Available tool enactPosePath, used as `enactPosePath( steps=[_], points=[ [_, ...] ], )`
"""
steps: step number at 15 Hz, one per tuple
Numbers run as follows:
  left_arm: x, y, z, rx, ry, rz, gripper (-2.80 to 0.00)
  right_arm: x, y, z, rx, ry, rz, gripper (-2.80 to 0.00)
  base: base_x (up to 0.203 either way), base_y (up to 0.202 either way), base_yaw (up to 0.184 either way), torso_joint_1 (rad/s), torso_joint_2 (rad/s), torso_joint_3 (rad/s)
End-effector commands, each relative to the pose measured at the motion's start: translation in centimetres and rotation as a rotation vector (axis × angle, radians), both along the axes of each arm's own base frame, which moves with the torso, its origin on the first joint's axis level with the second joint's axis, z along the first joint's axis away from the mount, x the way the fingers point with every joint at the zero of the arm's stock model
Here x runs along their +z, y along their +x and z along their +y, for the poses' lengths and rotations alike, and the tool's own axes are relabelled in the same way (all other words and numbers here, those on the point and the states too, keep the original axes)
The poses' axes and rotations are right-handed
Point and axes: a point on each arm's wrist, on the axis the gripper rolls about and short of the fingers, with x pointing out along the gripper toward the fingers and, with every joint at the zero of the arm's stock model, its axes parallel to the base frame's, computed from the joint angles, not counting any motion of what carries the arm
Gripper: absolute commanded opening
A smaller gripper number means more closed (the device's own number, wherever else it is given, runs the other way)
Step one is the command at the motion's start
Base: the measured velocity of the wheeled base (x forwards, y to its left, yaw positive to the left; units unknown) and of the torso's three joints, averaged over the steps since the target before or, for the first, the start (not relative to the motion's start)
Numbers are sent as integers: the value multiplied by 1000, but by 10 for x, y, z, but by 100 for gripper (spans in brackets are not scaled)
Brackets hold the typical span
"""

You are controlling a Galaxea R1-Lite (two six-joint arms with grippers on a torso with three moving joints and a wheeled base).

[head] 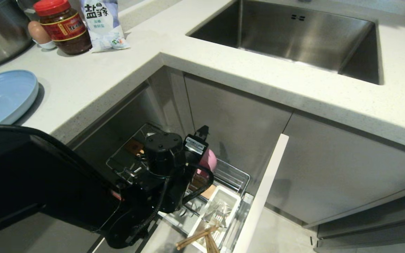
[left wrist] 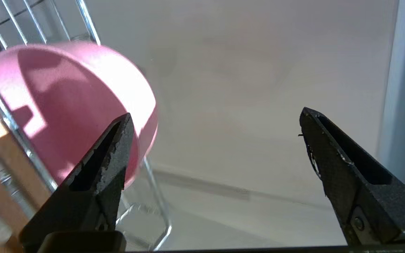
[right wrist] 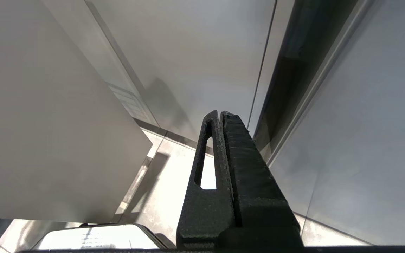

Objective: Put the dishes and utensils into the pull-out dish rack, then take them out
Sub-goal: Pick up the plate and place it in the cupboard

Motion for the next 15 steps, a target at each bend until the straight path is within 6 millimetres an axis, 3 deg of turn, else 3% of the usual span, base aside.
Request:
enactPosePath(
  steps=[1, 2, 3, 6, 15],
  points=[
    [14, -6, -2, -6, 11, 15, 0, 0, 0, 0, -2, 1, -5, -280, 0, 0, 0, 0, 0, 0],
    [17, -8, -6, 9, 17, 14, 0, 0, 0, 0, 0, 1, -5, -280, 0, 0, 0, 0, 0, 0],
    [20, -11, -10, 24, 32, 10, -268, 0, 0, 0, 0, 1, -5, -280, 0, 0, 0, 0, 0, 0],
    [30, -20, -11, 9, 73, 0, -280, 0, 0, 0, -1, 1, -5, -280, 0, 0, 0, 0, 0, 0],
    [116, -66, 17, 19, 153, -210, -280, 0, 0, 0, -1, 1, -5, -280, 0, 0, 0, 0, 0, 0]
  ],
)
